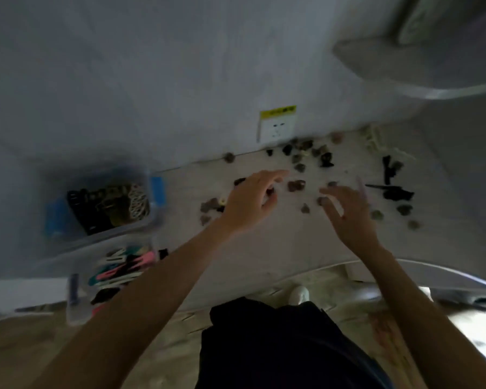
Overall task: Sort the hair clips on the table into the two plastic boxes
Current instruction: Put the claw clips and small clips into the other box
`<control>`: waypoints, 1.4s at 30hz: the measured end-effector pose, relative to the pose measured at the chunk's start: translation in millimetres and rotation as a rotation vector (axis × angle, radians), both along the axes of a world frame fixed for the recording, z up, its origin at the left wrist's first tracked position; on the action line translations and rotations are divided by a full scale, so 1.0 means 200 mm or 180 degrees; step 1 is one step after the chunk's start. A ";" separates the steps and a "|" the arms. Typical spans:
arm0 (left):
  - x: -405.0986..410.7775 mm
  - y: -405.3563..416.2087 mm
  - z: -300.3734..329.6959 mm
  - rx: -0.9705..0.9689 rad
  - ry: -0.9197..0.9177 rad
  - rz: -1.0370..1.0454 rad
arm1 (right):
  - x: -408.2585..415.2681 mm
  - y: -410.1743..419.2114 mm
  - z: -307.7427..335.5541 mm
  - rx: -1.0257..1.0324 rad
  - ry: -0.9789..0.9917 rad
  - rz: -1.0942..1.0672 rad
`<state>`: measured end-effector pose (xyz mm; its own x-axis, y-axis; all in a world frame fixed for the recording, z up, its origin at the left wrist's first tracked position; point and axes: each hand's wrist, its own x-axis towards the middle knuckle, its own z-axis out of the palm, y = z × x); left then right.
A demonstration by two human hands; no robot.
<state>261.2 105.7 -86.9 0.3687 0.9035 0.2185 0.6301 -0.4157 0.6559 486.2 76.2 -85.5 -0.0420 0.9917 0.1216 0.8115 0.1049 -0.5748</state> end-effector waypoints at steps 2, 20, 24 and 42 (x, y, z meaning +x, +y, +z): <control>0.19 0.08 -0.05 -0.0096 0.0067 -0.0188 | 0.25 0.03 -0.03 -0.0050 -0.0201 -0.0197; 1.08 0.18 -0.36 -0.0407 0.2071 -0.0580 | 0.99 0.82 -0.31 -0.1517 -0.0768 0.0306; 1.01 0.20 -0.37 -0.0320 0.1872 -0.0195 | 0.95 0.78 -0.35 -0.1380 -0.0607 0.0723; 1.18 0.50 -0.30 -0.0462 0.1726 -0.0259 | 0.94 0.14 -0.39 -0.0820 -0.0650 -0.0558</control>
